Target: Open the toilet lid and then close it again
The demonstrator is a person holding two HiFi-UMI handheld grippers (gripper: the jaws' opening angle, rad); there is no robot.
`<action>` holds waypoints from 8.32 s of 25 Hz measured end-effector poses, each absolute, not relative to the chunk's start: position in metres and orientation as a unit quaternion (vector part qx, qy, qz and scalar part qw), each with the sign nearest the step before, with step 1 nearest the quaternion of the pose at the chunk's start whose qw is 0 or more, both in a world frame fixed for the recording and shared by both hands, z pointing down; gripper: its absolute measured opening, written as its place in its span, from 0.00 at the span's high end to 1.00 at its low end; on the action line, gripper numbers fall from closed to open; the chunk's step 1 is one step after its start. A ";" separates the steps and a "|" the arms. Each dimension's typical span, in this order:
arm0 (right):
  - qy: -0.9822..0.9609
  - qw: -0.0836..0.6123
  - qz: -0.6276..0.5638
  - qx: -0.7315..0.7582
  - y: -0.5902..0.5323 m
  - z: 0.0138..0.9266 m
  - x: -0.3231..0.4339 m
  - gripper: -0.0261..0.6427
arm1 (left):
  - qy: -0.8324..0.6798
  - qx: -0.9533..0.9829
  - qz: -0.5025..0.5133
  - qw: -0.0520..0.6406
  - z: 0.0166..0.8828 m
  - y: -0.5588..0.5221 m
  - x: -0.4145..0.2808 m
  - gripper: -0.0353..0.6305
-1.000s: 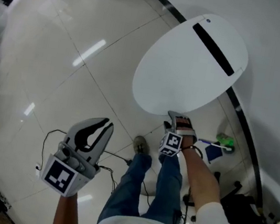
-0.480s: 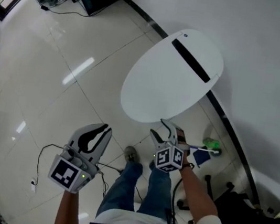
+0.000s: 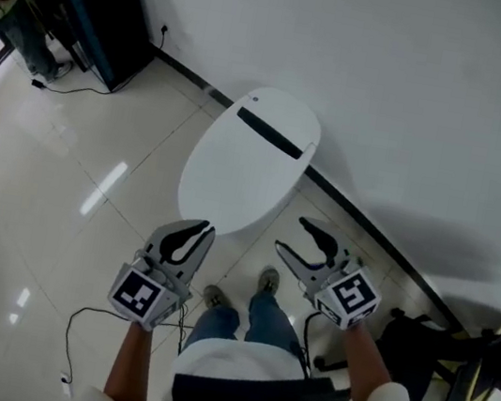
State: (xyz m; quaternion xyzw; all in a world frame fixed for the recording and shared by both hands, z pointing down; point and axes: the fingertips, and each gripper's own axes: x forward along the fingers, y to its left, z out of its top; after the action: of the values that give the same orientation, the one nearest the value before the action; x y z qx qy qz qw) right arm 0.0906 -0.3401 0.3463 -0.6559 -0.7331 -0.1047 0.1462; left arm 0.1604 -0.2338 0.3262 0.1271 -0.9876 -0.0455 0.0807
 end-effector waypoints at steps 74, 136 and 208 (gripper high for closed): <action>-0.574 0.599 0.406 -0.382 -0.320 0.858 -0.108 0.34 | -0.984 -0.071 -0.078 0.143 0.532 -0.287 0.089 0.90; -0.449 0.439 0.729 -0.271 -0.337 0.495 -0.323 0.60 | -0.997 -0.045 -0.040 0.044 0.335 -0.254 0.025 0.90; -0.851 0.152 -0.064 -0.499 -0.086 0.317 0.137 0.60 | -0.982 0.138 -0.001 0.132 0.288 0.138 0.273 0.91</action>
State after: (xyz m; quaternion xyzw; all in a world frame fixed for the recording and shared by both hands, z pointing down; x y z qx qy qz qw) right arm 0.1375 -0.0859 0.3173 -0.4987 -0.8509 -0.0635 0.1522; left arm 0.2734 0.1381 0.2879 0.1384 -0.9816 -0.0009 0.1317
